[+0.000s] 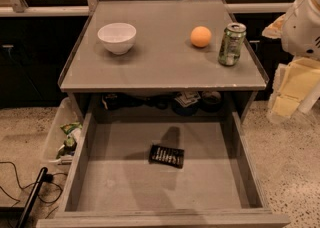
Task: Pick rxbar chocolate from top drawer and place on counter
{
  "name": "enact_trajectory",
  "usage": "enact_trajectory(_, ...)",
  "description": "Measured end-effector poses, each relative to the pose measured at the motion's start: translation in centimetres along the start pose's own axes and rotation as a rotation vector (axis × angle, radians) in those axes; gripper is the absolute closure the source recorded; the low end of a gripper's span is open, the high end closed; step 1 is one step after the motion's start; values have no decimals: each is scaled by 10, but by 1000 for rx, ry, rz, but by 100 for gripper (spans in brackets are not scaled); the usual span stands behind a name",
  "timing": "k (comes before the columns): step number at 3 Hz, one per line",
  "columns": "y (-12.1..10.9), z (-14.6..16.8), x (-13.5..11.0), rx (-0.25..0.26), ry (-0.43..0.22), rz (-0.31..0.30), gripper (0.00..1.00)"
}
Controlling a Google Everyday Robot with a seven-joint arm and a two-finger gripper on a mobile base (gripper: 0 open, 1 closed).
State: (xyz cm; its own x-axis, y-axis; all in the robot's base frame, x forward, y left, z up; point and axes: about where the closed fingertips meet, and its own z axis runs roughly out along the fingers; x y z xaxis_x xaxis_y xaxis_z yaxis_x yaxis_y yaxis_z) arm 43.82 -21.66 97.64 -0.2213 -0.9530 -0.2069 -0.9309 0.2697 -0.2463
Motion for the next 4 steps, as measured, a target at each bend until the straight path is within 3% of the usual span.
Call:
enact_trajectory(1,3,3,-2,4,-1,-4,0)
enact_trajectory(2,25,34,-10,-35,-42,-17,0)
enact_trajectory(3,59,92,-14,-105,-117,-25,0)
enact_trajectory(4,80,148,-23,-127,-208,-44,0)
